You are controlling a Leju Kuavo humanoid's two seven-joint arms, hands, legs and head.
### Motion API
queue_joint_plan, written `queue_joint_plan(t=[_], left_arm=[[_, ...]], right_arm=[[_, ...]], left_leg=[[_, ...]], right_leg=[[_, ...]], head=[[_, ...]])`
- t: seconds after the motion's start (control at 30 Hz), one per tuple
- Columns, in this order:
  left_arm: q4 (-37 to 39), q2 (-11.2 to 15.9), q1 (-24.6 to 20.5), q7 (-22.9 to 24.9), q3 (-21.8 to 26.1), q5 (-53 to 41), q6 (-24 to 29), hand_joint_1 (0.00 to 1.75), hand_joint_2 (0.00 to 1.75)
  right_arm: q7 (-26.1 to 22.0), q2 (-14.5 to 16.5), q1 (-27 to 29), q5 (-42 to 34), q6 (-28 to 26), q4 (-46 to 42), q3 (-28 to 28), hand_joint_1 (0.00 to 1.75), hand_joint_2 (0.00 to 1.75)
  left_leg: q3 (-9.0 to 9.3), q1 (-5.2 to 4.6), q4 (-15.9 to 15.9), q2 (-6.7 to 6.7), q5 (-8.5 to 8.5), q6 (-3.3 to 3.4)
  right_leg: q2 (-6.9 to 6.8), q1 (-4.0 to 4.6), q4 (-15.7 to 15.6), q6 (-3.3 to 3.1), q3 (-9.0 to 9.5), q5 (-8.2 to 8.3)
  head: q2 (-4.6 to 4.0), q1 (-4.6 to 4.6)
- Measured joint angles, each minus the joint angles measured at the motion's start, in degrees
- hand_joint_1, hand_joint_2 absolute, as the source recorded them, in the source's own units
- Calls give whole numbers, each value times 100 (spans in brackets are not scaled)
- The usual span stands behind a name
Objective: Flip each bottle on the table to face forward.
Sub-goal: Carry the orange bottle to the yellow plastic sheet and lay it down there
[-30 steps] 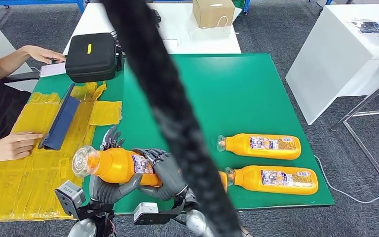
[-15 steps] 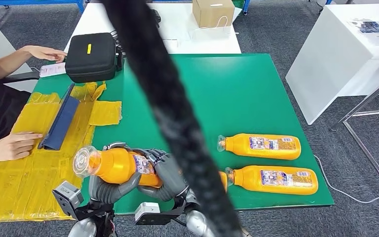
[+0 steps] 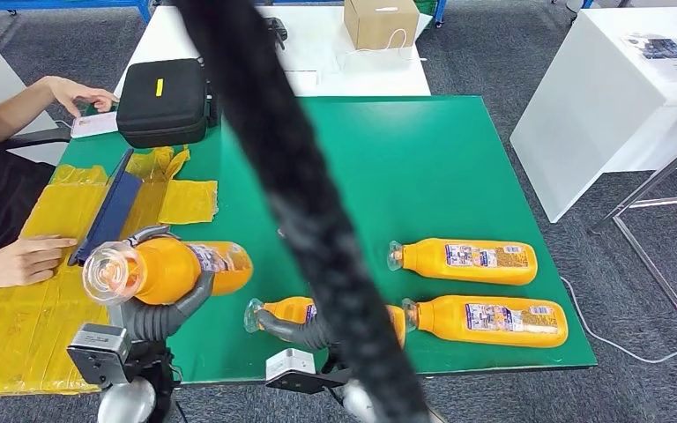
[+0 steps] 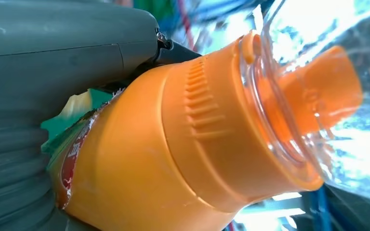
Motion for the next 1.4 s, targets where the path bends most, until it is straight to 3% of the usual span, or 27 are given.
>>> queue_joint_plan(t=[0.13, 0.3, 0.37, 0.57, 0.7, 0.8, 1.0, 1.3, 1.33, 1.4], left_arm=[[-21, 370, -254, 877, 262, -2538, 562, 175, 175], [648, 1010, -664, 2686, 376, -6640, 978, 175, 175], [956, 1234, -760, 2947, 391, -7231, 1025, 175, 175], [1405, 1554, -895, 3048, 418, -7241, 937, 175, 175], [1851, 1749, -1009, 3166, 415, -7183, 170, 175, 175], [2550, 1839, -1155, 3265, 412, -7130, -9, 175, 175], [3756, 1587, -1468, 3376, 448, -6533, 87, 175, 175], [4587, 1213, -1808, 3276, 716, -5973, 338, 175, 175], [4625, 1196, -1823, 3270, 731, -5965, 345, 154, 175], [4685, 1171, -1841, 3265, 753, -5956, 358, 67, 175]], right_arm=[[233, -67, 255, 532, -115, -616, -349, 0, 175], [782, -170, 410, 1507, -20, -1132, -609, 0, 175], [919, -206, 431, 1698, 17, -1227, -655, 0, 175], [1057, -287, 460, 1845, 122, -1341, -696, 0, 175], [1605, -402, 454, 2385, 919, -1349, -682, 0, 175], [1914, -535, 401, 2624, 1559, -1292, -591, 0, 175], [2146, -710, 343, 2681, 2022, -1046, -294, 0, 175], [2241, -880, 253, 2645, 2394, -719, -78, 0, 175], [2247, -890, 248, 2645, 2399, -695, -67, 0, 175], [2254, -906, 237, 2645, 2403, -653, -52, 0, 175]], left_leg=[[1, 1, 0, 2, 0, 0], [2, 1, 0, 9, 1, -1], [3, 1, 0, 17, 1, -1], [2, 1, 0, 12, 1, -1], [2, 0, 0, 23, -1, -2], [2, 0, 0, 22, 1, -2], [3, -1, 0, 0, 3, -3], [27, -2, -1, -27, 5, -4], [32, -2, -2, -27, 6, -4], [41, -2, -2, -27, 6, -4]], right_leg=[[0, 1, 1, 0, 0, 0], [4, 0, 1, -1, -1, 1], [7, 0, 1, -2, -3, 2], [7, 0, 1, -2, -1, 1], [11, -1, 1, -3, -3, 1], [11, 0, 0, -3, -5, 2], [3, -2, 1, -2, 7, 1], [-12, -3, 0, -2, 36, -2], [-12, -3, 0, -2, 40, -2], [-11, -3, 0, -2, 49, -2]], head=[[0, -1], [0, 1], [0, 0], [0, 0], [0, 1], [0, 1], [0, 0], [0, 2], [0, 1], [0, 1]])
